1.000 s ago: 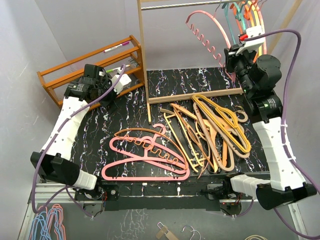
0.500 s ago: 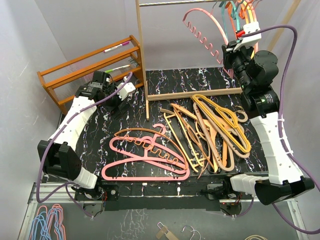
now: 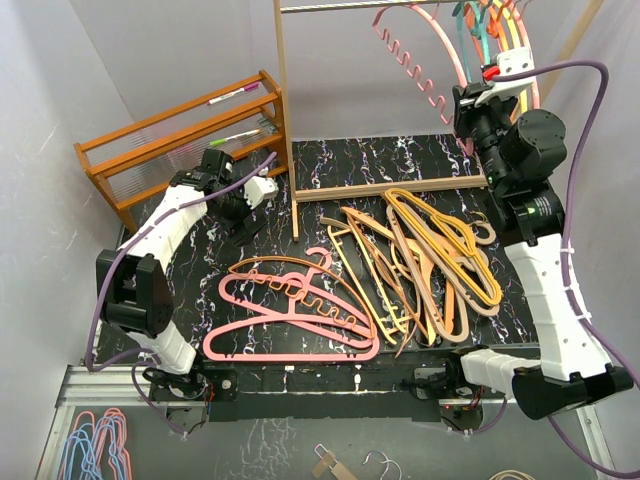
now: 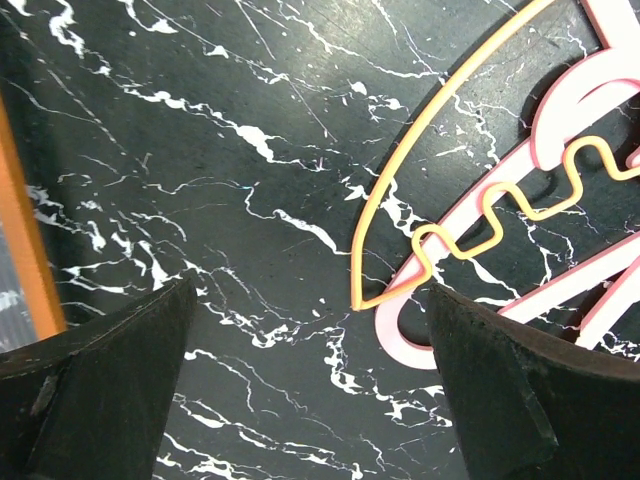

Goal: Organize the hangers
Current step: Place the hanger at the clothesline.

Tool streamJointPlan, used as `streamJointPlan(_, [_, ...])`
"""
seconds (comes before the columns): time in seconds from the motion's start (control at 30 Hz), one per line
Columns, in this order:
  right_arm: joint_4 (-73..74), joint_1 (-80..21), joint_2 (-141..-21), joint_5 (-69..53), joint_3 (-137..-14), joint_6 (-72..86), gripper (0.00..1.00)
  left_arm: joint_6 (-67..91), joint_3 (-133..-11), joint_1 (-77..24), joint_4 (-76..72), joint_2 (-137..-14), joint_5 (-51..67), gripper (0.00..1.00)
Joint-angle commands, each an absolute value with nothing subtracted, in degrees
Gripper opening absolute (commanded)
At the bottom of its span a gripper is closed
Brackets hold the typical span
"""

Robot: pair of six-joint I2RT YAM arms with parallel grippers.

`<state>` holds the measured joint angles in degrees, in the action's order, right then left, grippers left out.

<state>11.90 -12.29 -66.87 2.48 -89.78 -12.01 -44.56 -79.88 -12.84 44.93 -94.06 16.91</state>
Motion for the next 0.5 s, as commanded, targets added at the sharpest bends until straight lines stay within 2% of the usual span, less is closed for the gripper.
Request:
streamJointPlan(0.0, [2.4,-12.5,-68.5,5.7,-93.4,-13.1,0.08,-45.1,-80.1,-12.6,45.2,-94.5,19.8,0.97])
streamJointPlan(0.47, [2.5,-12.4,-75.2,4.6,-95.4,-12.0,0.08,-48.0,-79.8,-12.6,45.2,-97.9,19.2,0.97])
